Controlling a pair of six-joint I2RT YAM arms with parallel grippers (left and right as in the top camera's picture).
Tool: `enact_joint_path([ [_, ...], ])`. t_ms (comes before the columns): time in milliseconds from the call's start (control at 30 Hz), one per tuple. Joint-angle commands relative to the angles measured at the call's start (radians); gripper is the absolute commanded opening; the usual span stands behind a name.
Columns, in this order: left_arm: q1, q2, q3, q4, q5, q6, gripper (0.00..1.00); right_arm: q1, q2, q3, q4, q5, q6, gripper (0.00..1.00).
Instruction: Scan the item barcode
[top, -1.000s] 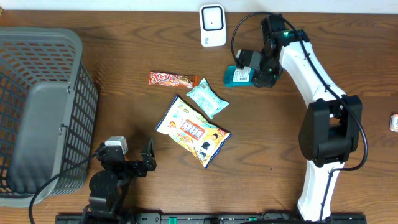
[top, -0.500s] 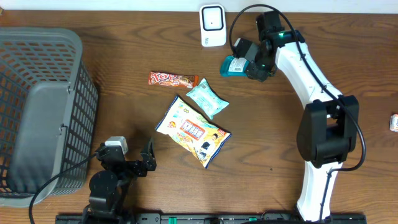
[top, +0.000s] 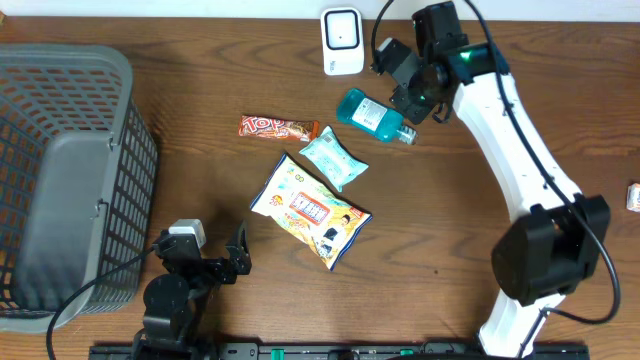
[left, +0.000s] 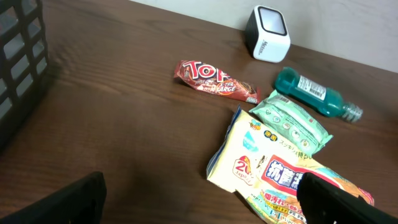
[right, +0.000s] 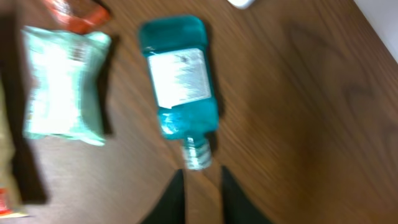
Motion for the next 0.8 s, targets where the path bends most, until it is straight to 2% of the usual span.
enact_joint_path([
  [0, -0.004, -0.002, -0.015, -0.021, -0.005, -0.012, 0.98, 0.007, -0.002, 0.006, 0.0, -0.162, 0.038, 0.34],
  [100, -0.004, -0.002, -0.015, -0.021, -0.006, -0.012, 0.98, 0.007, 0.039, 0.006, 0.021, -0.197, -0.013, 0.49],
  [167, -0.004, -0.002, -0.015, -0.021, -0.006, -0.013, 0.98, 0.009, 0.086, 0.005, 0.045, -0.181, -0.041, 0.62],
  [200, -0.004, -0.002, -0.015, -0.021, -0.006, -0.012, 0.98, 0.012, 0.132, 0.005, 0.064, -0.151, -0.044, 0.65],
  [333, -0.004, -0.002, -0.015, -0.02, -0.005, -0.012, 0.98, 0.029, 0.245, 0.005, 0.096, -0.02, -0.043, 0.66],
  [533, -0.004, -0.002, -0.015, -0.021, -0.005, -0.012, 0.98, 0.081, 0.349, 0.005, 0.148, 0.122, -0.039, 0.82],
  [700, -0.004, -0.002, -0.015, -0.021, -0.006, -0.012, 0.98, 0.118, 0.412, 0.005, 0.264, 0.351, -0.04, 0.84],
  [767, -0.004, -0.002, -0.015, -0.021, -0.006, -0.012, 0.98, 0.127, 0.442, 0.005, 0.278, 0.378, -0.04, 0.83],
])
